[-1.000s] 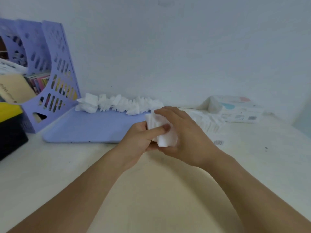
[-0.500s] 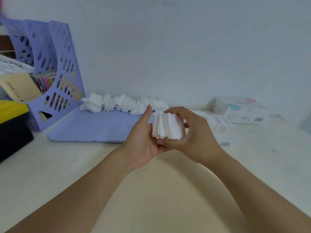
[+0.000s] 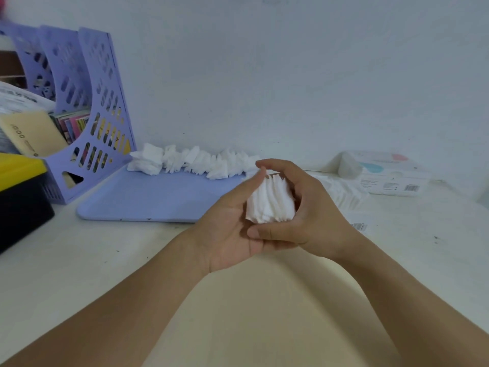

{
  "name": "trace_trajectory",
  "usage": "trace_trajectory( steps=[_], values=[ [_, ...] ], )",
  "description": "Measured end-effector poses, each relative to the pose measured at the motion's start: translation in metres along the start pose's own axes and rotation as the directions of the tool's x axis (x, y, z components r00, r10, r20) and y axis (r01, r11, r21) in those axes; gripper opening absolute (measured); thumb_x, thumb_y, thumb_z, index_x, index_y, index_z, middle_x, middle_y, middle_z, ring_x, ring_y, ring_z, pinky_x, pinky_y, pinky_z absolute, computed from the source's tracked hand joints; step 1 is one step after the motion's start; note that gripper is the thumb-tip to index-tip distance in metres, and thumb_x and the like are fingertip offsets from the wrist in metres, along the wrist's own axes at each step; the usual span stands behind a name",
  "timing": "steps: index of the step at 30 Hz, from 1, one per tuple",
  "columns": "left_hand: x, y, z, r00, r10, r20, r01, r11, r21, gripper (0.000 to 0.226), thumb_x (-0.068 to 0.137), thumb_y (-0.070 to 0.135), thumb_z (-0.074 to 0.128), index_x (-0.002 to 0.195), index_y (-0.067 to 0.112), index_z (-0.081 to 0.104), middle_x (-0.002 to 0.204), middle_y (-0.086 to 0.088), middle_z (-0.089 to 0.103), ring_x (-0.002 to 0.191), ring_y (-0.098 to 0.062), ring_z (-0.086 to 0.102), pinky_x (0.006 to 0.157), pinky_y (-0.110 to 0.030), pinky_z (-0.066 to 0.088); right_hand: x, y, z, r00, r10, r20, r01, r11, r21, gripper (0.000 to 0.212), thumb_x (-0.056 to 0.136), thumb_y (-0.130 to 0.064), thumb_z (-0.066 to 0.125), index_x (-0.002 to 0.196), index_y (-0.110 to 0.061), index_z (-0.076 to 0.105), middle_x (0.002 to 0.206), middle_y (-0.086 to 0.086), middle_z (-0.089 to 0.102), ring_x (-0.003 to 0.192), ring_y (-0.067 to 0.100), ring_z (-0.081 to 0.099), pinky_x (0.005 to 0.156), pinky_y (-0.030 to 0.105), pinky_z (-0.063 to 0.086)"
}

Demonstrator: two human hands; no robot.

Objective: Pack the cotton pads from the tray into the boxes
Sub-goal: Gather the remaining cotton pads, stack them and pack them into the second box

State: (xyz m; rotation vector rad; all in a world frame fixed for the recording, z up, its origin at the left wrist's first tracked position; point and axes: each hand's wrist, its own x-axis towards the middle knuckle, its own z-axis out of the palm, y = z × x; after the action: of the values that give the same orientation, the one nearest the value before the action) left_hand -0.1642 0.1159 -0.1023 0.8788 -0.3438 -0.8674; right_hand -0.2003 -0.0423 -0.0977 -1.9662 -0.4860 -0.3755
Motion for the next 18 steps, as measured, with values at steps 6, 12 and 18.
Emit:
trace_trajectory(
  steps=[6,12,18],
  values=[
    [-0.001,-0.004,0.003,0.997,0.050,-0.065,-0.034,0.974,0.226,0.047,0.084,0.036,0.069,0.128,0.018,0.066,0.135,-0.017,0.063,0.112,-0.022,0.067,0.082,-0.039,0.060,-0.001,-0.003,0.001,0.999,-0.035,0.013,0.036,0.999,-0.009,0.100,0.062,-0.004,0.095,0.143,-0.032,0.045,0.116,-0.006,0.067,0.108,0.016,0.067,0.088,0.033,0.058],
    [-0.003,0.005,0.003,1.000,0.008,-0.026,-0.007,0.998,0.056,0.053,0.091,0.053,0.058,0.128,0.018,0.070,0.141,-0.007,0.061,0.130,-0.022,0.058,0.113,-0.040,0.041,-0.004,-0.006,0.005,0.997,-0.054,0.049,0.057,0.997,-0.048,0.113,0.059,-0.004,0.095,0.150,-0.038,0.036,0.124,-0.009,0.062,0.115,0.017,0.061,0.097,0.042,0.053],
    [-0.001,0.006,-0.010,0.999,0.022,-0.030,-0.020,0.996,0.082,0.046,0.095,0.045,0.060,0.127,0.014,0.070,0.138,-0.011,0.062,0.130,-0.027,0.058,0.114,-0.045,0.040,-0.004,-0.009,0.001,0.999,-0.044,-0.009,0.044,0.999,-0.016,0.116,0.057,-0.007,0.098,0.149,-0.039,0.035,0.132,-0.012,0.060,0.122,0.011,0.059,0.092,0.027,0.052]
  ],
)
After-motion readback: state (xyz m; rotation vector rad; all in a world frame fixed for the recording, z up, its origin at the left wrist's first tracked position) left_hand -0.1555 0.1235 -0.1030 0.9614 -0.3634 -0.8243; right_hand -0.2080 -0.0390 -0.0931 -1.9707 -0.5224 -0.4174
